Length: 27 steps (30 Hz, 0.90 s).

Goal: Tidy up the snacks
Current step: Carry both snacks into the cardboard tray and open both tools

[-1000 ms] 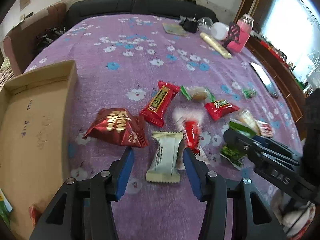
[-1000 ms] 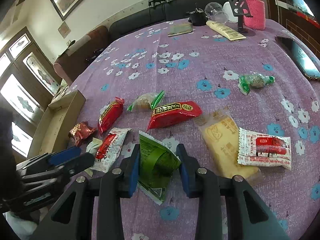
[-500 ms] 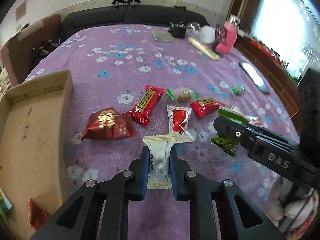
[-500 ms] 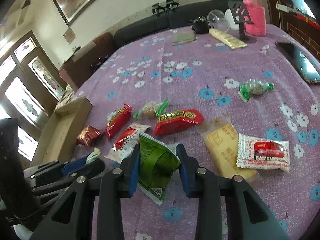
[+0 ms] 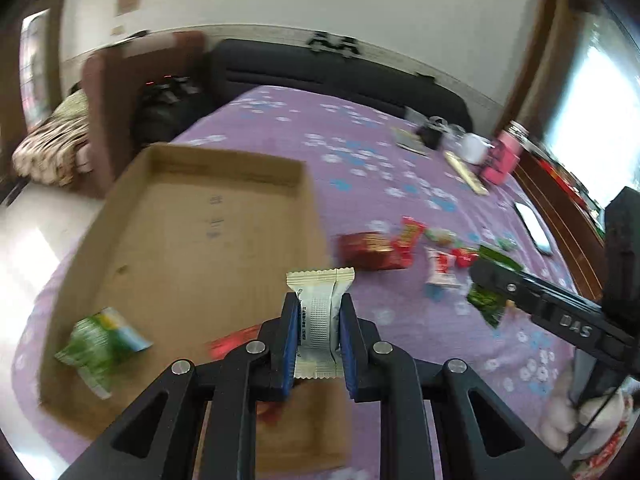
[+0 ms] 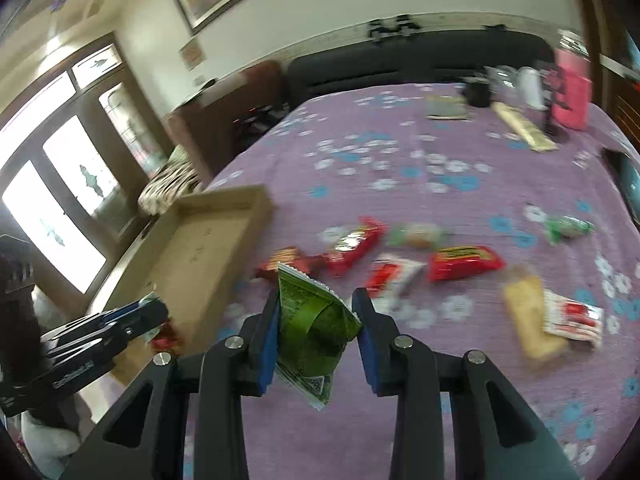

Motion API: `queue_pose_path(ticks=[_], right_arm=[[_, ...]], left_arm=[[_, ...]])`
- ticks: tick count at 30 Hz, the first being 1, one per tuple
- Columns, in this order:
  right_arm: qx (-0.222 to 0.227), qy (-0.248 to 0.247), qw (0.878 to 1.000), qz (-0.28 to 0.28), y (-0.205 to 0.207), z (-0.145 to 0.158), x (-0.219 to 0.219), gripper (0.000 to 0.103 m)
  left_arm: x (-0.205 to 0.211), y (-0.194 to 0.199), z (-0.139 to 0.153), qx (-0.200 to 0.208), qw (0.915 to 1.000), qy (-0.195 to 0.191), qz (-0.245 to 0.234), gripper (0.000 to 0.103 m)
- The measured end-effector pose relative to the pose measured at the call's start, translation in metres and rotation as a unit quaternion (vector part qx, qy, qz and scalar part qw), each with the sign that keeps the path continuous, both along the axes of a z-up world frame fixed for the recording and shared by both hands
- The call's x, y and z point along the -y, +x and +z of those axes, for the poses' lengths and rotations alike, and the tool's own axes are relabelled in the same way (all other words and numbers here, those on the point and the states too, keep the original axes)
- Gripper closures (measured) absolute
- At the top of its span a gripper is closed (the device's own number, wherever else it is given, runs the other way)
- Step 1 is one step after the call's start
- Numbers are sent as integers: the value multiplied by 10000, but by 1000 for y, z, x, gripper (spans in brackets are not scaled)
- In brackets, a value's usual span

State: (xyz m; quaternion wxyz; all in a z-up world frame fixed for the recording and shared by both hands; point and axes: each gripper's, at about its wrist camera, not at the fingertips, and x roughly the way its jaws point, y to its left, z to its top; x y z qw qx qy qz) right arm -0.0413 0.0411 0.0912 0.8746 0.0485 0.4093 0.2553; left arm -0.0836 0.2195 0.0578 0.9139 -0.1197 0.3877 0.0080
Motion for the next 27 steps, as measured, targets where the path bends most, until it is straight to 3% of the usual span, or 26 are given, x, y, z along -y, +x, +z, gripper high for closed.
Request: queue_pose_path(ticks=[10,18,27], right_arm=[[-443,-223,9944,934,-11,-12,-108,69],[-523,-468,9914,1103,-8,-22,-156,69],[-393,-762,9894,1174,-5,-28,-185,68]], left_arm=[[-59,-25,-16,-77,9975,45,696,84],[-78,-33,-22,-71,9943,334,1006,82],[-81,-46,-8,175,9909,615,1186,51]])
